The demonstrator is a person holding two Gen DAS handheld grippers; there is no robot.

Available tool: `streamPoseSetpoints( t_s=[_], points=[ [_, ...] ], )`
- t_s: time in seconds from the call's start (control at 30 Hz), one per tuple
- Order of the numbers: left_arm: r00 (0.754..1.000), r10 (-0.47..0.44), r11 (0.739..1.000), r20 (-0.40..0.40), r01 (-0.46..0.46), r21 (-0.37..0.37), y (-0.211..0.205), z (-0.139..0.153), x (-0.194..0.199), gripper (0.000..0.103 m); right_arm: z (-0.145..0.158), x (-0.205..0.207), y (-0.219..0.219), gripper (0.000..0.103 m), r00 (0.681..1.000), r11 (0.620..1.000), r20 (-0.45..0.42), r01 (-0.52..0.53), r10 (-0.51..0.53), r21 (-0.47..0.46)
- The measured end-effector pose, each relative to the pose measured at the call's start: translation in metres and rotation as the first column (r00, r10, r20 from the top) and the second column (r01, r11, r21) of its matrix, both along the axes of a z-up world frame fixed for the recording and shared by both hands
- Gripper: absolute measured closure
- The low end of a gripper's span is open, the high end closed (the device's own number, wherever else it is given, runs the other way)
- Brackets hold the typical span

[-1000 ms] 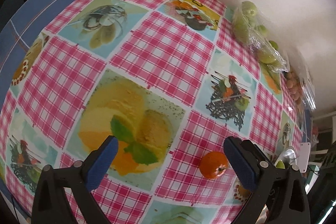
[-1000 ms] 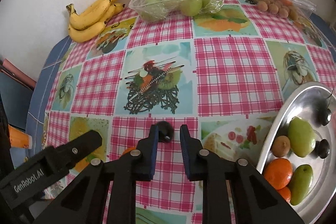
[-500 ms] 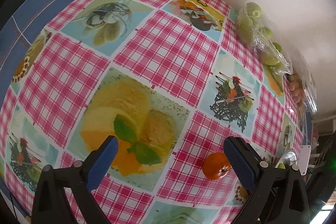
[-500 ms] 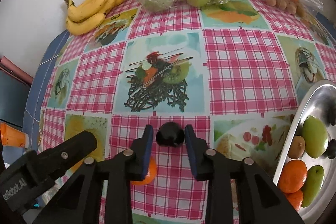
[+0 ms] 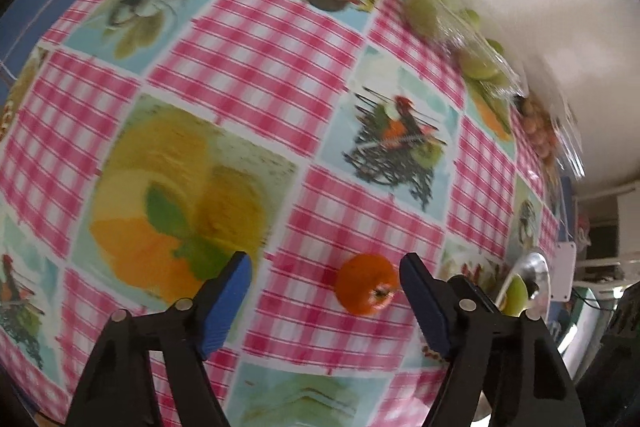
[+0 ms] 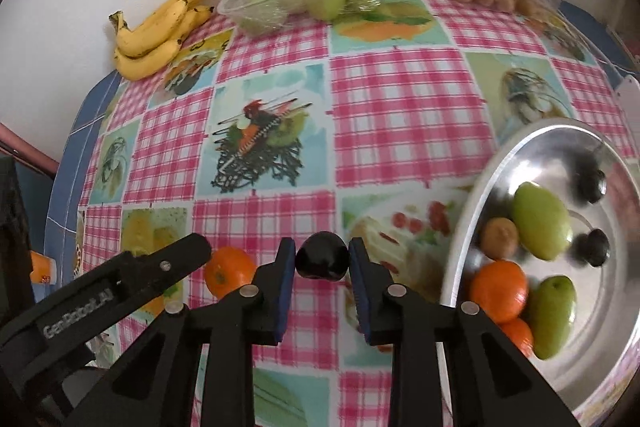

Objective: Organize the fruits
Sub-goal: 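Hold the plum in the right tool while the left tool grasps the mandarin orange, then carry the plum with the right tool while the left tool carries the orange over the bowl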

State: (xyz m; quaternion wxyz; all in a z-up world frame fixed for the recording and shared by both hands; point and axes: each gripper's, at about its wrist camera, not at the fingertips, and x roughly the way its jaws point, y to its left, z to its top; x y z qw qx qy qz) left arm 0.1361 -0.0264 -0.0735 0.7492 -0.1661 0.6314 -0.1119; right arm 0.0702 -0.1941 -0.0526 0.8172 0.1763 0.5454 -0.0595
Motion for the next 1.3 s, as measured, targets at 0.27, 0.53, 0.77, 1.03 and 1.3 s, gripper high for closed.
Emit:
streamPoseSetpoints(
  t_s=[0.27, 0.53, 0.77, 1.03, 1.3],
  points=[
    [0.998, -0.061, 0.998, -0.021, 0.060, -0.031, -0.019, -0.006, -0.008, 0.058, 0.007, -0.012, -0.005, 0.075, 1.000, 1.000, -0.004, 0.004, -0.004, -0.011],
    [0.998, -0.070, 0.997, 0.005, 0.070, -0.028, -0.025, -0.001, -0.010, 0.065, 0.015, -0.019, -0.010, 0.075, 1.000, 1.000, 0.015, 0.016, -0.016, -0.003],
    [0.996, -0.080, 0.996, 0.029, 0.081, -0.040, -0.019, 0.017, -0.015, 0.065, 0.024, -0.026, -0.017, 0.075, 0.999, 1.000, 0.035, 0.030, -0.030, 0.003],
    [0.981, -0.163, 0.984, 0.108, 0.169, -0.051, -0.049, 0.046, -0.027, 0.065, 0.032, -0.048, -0.068, 0.075, 0.986, 0.987, 0.038, 0.163, -0.162, -0.006],
    [0.924, -0.354, 0.930, 0.142, 0.363, -0.048, -0.120, 0.057, -0.067, 0.065, 0.034, -0.084, -0.136, 0.075, 0.945, 0.943, -0.003, 0.327, -0.328, -0.058]
  ],
)
